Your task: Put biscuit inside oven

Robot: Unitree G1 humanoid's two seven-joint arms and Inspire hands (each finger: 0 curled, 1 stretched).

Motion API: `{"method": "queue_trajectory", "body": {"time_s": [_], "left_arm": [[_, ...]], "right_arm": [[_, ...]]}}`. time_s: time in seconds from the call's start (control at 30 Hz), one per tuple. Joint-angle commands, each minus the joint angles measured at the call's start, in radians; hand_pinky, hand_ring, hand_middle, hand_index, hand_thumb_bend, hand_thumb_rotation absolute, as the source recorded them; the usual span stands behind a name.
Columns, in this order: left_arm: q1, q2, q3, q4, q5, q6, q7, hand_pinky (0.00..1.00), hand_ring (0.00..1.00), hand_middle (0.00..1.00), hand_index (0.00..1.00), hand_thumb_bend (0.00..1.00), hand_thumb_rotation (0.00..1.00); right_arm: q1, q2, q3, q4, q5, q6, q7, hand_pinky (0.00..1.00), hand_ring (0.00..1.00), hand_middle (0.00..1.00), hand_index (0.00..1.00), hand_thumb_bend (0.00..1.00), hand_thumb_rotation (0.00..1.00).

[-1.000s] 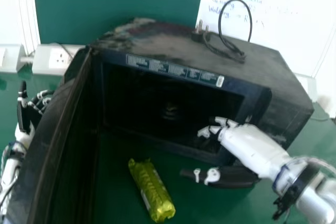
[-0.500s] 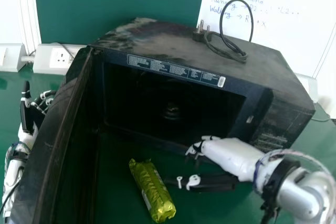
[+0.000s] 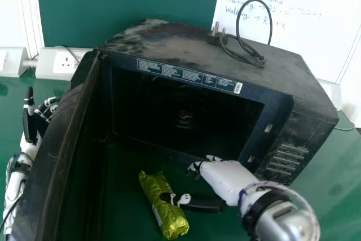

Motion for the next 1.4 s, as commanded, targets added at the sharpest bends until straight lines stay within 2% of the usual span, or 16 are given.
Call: {"method": "queue_trajectory", "body": {"time_s": [0.0, 0.13, 0.17, 0.2, 0.3, 0.4, 0.5, 0.6, 0.77, 0.87, 0.93, 1.0, 1.07, 1.13, 1.37], "left_arm": [[0.004, -0.002, -0.006, -0.013, 0.001, 0.008, 0.001, 0.23, 0.3, 0.38, 0.49, 0.52, 0.08], [0.003, -0.004, -0.009, -0.016, 0.007, 0.006, 0.004, 0.23, 0.29, 0.38, 0.49, 0.52, 0.08], [0.004, -0.005, -0.01, -0.017, 0.007, 0.006, 0.003, 0.23, 0.29, 0.38, 0.49, 0.52, 0.08], [0.004, -0.005, -0.01, -0.018, 0.005, 0.008, 0.003, 0.23, 0.29, 0.38, 0.49, 0.52, 0.08], [0.005, -0.007, -0.013, -0.025, 0.006, 0.013, 0.01, 0.23, 0.29, 0.38, 0.49, 0.52, 0.08], [0.005, -0.006, -0.017, -0.027, 0.009, 0.01, 0.01, 0.23, 0.29, 0.38, 0.49, 0.52, 0.08], [0.002, -0.006, -0.017, -0.023, 0.004, 0.011, 0.008, 0.23, 0.29, 0.38, 0.49, 0.52, 0.08], [0.0, -0.005, -0.019, -0.02, 0.006, 0.009, 0.006, 0.23, 0.3, 0.38, 0.49, 0.52, 0.08], [-0.001, -0.006, -0.02, -0.02, 0.009, 0.007, 0.009, 0.23, 0.3, 0.38, 0.49, 0.52, 0.08], [0.0, -0.007, -0.02, -0.025, 0.007, 0.014, 0.016, 0.24, 0.3, 0.38, 0.49, 0.52, 0.08], [0.0, -0.008, -0.02, -0.028, 0.005, 0.016, 0.019, 0.24, 0.3, 0.38, 0.49, 0.52, 0.08], [0.001, -0.008, -0.021, -0.031, 0.004, 0.019, 0.021, 0.24, 0.3, 0.38, 0.49, 0.52, 0.08], [0.001, -0.008, -0.021, -0.032, 0.002, 0.02, 0.021, 0.24, 0.3, 0.38, 0.49, 0.52, 0.08], [0.002, -0.006, -0.022, -0.033, 0.005, 0.017, 0.02, 0.23, 0.3, 0.38, 0.49, 0.52, 0.08], [0.002, -0.005, -0.021, -0.032, 0.001, 0.014, 0.012, 0.24, 0.3, 0.38, 0.49, 0.52, 0.08]], "right_arm": [[0.028, 0.081, 0.034, 0.035, -0.12, -0.052, 0.039, 0.0, 0.66, 0.78, 0.87, 1.0, 0.8], [0.079, 0.188, 0.042, 0.079, -0.237, -0.146, 0.041, 0.07, 0.53, 0.71, 0.87, 1.0, 0.82], [0.09, 0.21, 0.039, 0.087, -0.255, -0.164, 0.04, 0.08, 0.52, 0.72, 0.88, 1.0, 0.82], [0.101, 0.233, 0.035, 0.095, -0.274, -0.182, 0.04, 0.08, 0.52, 0.74, 0.9, 1.0, 0.82], [0.129, 0.29, 0.022, 0.116, -0.327, -0.234, 0.036, 0.08, 0.66, 0.85, 0.93, 1.0, 0.82], [0.153, 0.342, 0.001, 0.133, -0.362, -0.273, 0.028, 0.08, 0.69, 0.86, 0.92, 1.0, 0.79], [0.174, 0.383, -0.017, 0.142, -0.389, -0.31, 0.021, 0.14, 0.66, 0.84, 0.89, 1.0, 0.76], [0.2, 0.397, -0.026, 0.141, -0.403, -0.361, -0.003, 0.15, 0.52, 0.77, 0.86, 1.0, 0.75], [0.241, 0.408, -0.045, 0.134, -0.403, -0.428, -0.02, 0.17, 0.53, 0.71, 0.82, 1.0, 0.73], [0.257, 0.417, -0.067, 0.125, -0.399, -0.455, -0.006, 0.2, 0.57, 0.72, 0.82, 1.0, 0.71], [0.266, 0.424, -0.079, 0.121, -0.405, -0.47, 0.006, 0.18, 0.51, 0.71, 0.83, 1.0, 0.71], [0.278, 0.426, -0.091, 0.115, -0.406, -0.484, 0.005, 0.19, 0.51, 0.71, 0.83, 1.0, 0.71], [0.291, 0.431, -0.104, 0.11, -0.405, -0.495, -0.001, 0.25, 0.59, 0.74, 0.83, 1.0, 0.69], [0.304, 0.437, -0.115, 0.106, -0.402, -0.504, -0.01, 0.29, 0.63, 0.76, 0.82, 1.0, 0.68], [0.329, 0.456, -0.143, 0.117, -0.42, -0.525, 0.007, 0.46, 0.74, 0.8, 0.83, 1.0, 0.65]]}}
